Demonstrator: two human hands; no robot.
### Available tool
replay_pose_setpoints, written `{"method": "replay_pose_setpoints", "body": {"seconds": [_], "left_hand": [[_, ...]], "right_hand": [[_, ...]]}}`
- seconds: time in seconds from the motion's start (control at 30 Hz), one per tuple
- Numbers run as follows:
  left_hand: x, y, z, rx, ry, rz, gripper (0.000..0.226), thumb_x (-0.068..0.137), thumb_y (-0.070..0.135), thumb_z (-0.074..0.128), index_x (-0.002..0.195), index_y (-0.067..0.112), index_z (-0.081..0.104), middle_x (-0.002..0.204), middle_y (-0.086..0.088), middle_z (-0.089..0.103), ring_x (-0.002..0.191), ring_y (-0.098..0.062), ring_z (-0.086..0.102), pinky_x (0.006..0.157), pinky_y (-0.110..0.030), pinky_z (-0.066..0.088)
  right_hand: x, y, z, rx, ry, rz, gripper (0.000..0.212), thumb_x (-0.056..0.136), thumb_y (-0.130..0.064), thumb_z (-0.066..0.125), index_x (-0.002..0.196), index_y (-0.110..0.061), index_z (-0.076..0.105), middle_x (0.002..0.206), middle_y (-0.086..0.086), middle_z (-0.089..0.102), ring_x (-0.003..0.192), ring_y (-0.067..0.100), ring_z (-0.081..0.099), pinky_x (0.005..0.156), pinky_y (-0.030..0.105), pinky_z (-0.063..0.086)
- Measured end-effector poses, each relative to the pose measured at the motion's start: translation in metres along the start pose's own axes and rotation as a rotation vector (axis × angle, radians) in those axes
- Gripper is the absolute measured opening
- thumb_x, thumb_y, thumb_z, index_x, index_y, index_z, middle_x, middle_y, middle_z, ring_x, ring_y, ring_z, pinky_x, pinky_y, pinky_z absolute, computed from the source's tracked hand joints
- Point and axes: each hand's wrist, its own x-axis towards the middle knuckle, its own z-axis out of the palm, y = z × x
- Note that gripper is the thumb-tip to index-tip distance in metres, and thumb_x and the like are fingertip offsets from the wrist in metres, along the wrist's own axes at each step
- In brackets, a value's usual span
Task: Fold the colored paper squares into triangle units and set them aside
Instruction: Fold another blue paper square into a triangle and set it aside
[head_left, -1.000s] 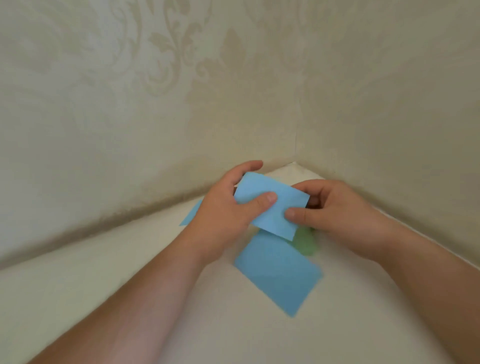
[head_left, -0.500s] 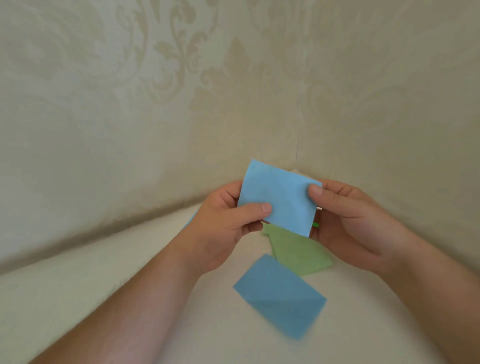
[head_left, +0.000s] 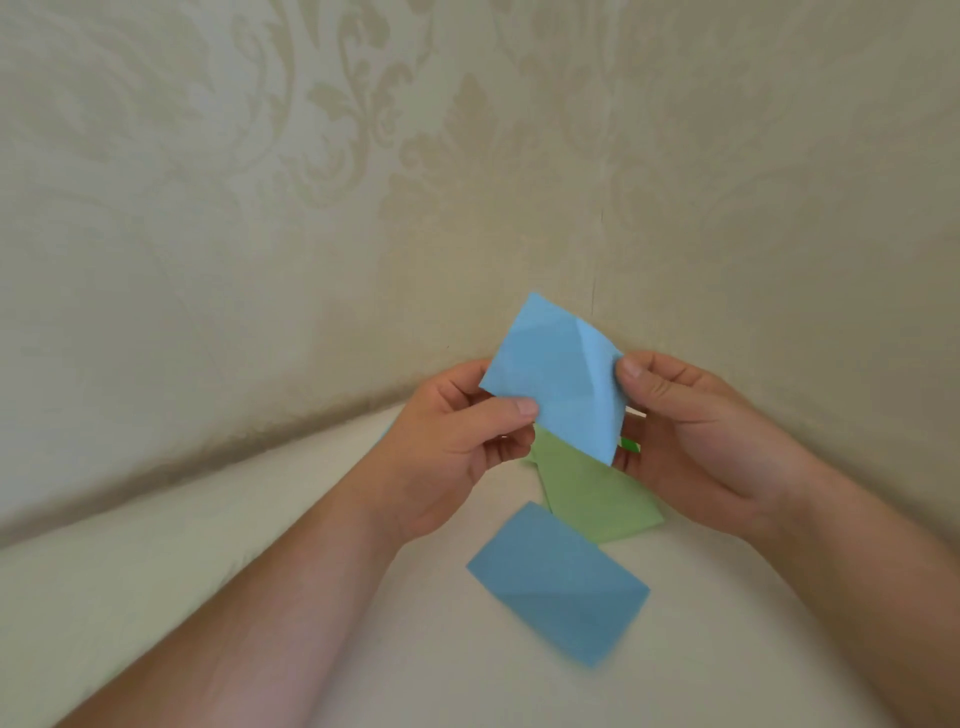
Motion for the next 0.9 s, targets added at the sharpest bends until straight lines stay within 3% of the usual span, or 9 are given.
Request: {"method": "replay_pose_setpoints", "body": {"seconds": [0.1,0.2,0.37,0.43,0.53,0.67,0.77,0.9], "left_hand": [[0.001,-0.001,-0.002,-0.012,-0.015,0.002,0.019,0.078,0.008,0.074,0.096,0.015,0.075,0.09,-0.005,0.067,0.072,-0.016,0.055,0.073,-0.027,0.05],[0.001,-0.003,-0.002,0.006,-0.019,-0.004,0.029,0.07,0.018,0.079,0.098,0.012,0.075,0.092,-0.008,0.067,0.072,-0.017,0.056,0.073,-0.027,0.051],[0.001,-0.002,0.0,0.112,0.074,0.045,0.022,0.066,0.024,0.078,0.087,0.019,0.079,0.081,-0.001,0.068,0.067,-0.014,0.054,0.07,-0.026,0.05],[0.002,-0.001,-0.001,0.185,0.14,0.054,0.016,0.067,0.021,0.077,0.083,0.022,0.079,0.078,0.003,0.069,0.066,-0.013,0.055,0.071,-0.029,0.049],[0.003,-0.002,-0.002,0.255,0.162,0.049,0.02,0.075,0.017,0.072,0.093,0.014,0.08,0.096,-0.008,0.078,0.082,-0.022,0.066,0.081,-0.046,0.054],[0.001,-0.001,0.002,0.229,0.143,0.025,0.024,0.08,0.015,0.067,0.095,-0.002,0.076,0.103,-0.021,0.077,0.088,-0.025,0.072,0.083,-0.037,0.059],[0.0,0.0,0.003,0.217,0.125,0.026,0.014,0.083,0.017,0.068,0.082,0.01,0.079,0.091,-0.014,0.077,0.08,-0.022,0.07,0.074,-0.03,0.058],[0.0,0.002,0.0,0.214,0.122,0.023,0.019,0.085,0.025,0.068,0.084,0.007,0.075,0.087,-0.013,0.071,0.078,-0.025,0.061,0.07,-0.031,0.05]], "right_hand": [[0.003,0.0,-0.003,0.013,0.009,0.006,0.014,0.078,-0.017,0.065,0.089,-0.018,0.058,0.108,0.009,0.062,0.1,0.029,0.058,0.089,0.044,0.042],[0.004,0.001,-0.004,-0.017,-0.016,0.007,0.028,0.065,-0.015,0.056,0.092,-0.015,0.051,0.108,0.011,0.055,0.099,0.029,0.053,0.085,0.045,0.04],[0.003,0.001,-0.004,-0.102,-0.033,-0.032,0.033,0.075,-0.021,0.052,0.106,-0.017,0.06,0.112,0.007,0.064,0.101,0.025,0.059,0.089,0.045,0.04],[0.003,0.0,-0.003,-0.136,-0.018,-0.068,0.03,0.079,-0.024,0.055,0.106,-0.018,0.066,0.11,0.004,0.066,0.099,0.023,0.061,0.088,0.042,0.041],[0.003,0.001,0.002,-0.206,0.061,-0.119,0.025,0.08,-0.025,0.065,0.103,-0.021,0.073,0.105,0.003,0.072,0.092,0.019,0.064,0.085,0.039,0.044],[0.001,0.002,0.007,-0.252,0.107,-0.15,0.017,0.078,-0.028,0.073,0.095,-0.027,0.077,0.102,0.002,0.076,0.094,0.017,0.066,0.086,0.041,0.042],[0.0,0.001,0.008,-0.266,0.101,-0.132,0.016,0.078,-0.027,0.074,0.093,-0.025,0.079,0.104,0.005,0.077,0.098,0.02,0.066,0.091,0.044,0.043],[-0.001,0.0,0.01,-0.275,0.09,-0.126,0.008,0.077,-0.024,0.08,0.085,-0.025,0.079,0.101,0.006,0.077,0.096,0.021,0.067,0.094,0.045,0.045]]}}
